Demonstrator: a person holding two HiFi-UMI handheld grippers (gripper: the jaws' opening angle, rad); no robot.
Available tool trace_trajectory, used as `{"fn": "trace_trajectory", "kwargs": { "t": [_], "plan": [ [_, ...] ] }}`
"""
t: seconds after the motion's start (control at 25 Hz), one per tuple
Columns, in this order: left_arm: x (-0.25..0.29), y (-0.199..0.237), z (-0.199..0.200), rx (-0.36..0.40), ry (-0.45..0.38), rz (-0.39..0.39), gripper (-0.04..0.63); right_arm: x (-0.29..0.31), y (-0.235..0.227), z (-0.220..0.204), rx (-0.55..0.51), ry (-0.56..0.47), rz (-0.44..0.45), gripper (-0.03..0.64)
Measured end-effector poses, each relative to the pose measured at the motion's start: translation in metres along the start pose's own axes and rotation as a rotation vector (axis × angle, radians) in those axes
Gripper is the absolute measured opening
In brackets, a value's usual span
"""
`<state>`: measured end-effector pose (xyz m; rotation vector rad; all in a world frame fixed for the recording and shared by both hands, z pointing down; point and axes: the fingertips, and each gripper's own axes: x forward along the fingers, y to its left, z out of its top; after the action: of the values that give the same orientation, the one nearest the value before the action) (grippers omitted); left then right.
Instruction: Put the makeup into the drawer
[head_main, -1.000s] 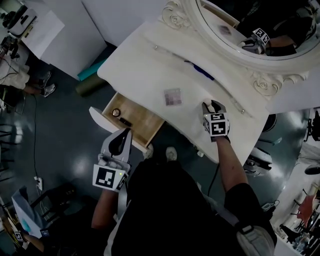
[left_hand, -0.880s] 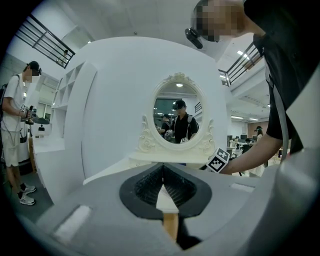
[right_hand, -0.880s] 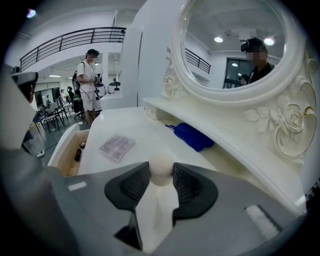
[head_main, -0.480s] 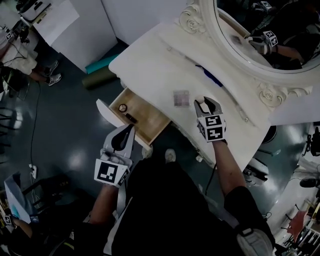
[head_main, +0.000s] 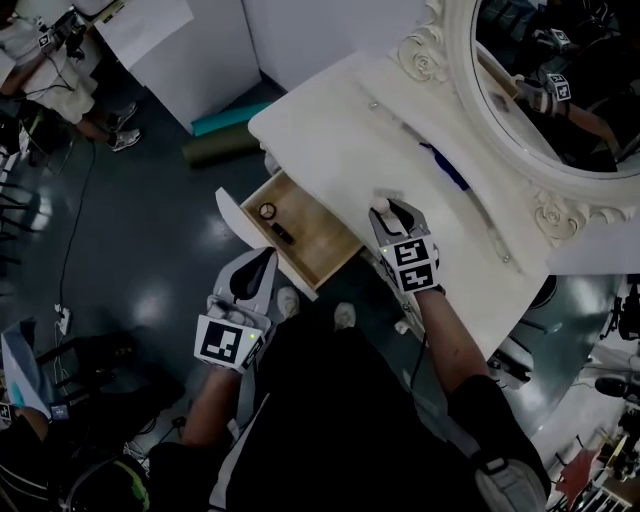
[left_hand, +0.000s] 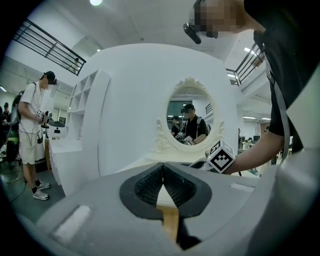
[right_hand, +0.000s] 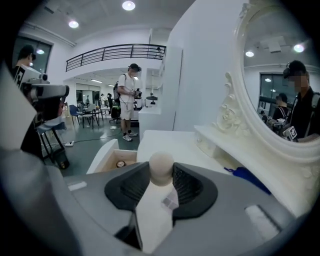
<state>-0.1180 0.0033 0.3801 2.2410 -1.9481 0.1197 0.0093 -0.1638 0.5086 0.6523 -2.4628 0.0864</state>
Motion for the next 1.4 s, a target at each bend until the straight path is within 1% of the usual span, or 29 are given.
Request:
{"fn": "trace_trajectory", "kwargs": {
  "t": [0.12, 0.4, 0.68, 0.76, 0.88, 1.0, 1.16, 1.28, 1.4],
  "plan": [
    [-0.012, 0.016, -0.003, -0.003, 0.002, 0.026, 0.003, 0.017, 0.03, 0.01, -0.026, -0.009, 0.05, 0.14],
    [-0.04, 0.056, -0.009, -0.009, 0.002, 0.102, 0.003, 0.061, 0.102, 0.019, -0.074, 0.022, 0.186, 0.14],
    [-0.065, 0.09, -0.016, -0.025, 0.025, 0.167, 0.003, 0.098, 0.15, 0.014, -0.099, 0.071, 0.259, 0.138],
    [-0.069, 0.098, -0.017, -0.028, 0.038, 0.182, 0.003, 0.108, 0.159, 0.011, -0.101, 0.085, 0.27, 0.14],
    [-0.075, 0.105, -0.024, -0.033, 0.042, 0.185, 0.003, 0.122, 0.17, 0.002, -0.096, 0.111, 0.282, 0.138],
    [-0.081, 0.113, -0.029, -0.041, 0.054, 0.19, 0.003, 0.137, 0.179, -0.01, -0.063, 0.146, 0.279, 0.138],
    [-0.085, 0.123, -0.035, -0.05, 0.072, 0.199, 0.003, 0.157, 0.179, -0.031, -0.009, 0.195, 0.246, 0.138],
    [-0.086, 0.129, -0.039, -0.049, 0.087, 0.2, 0.003, 0.175, 0.171, -0.051, -0.003, 0.217, 0.212, 0.138],
    [-0.088, 0.133, -0.042, -0.054, 0.101, 0.197, 0.003, 0.186, 0.17, -0.064, 0.016, 0.25, 0.201, 0.138]
  ]
}}
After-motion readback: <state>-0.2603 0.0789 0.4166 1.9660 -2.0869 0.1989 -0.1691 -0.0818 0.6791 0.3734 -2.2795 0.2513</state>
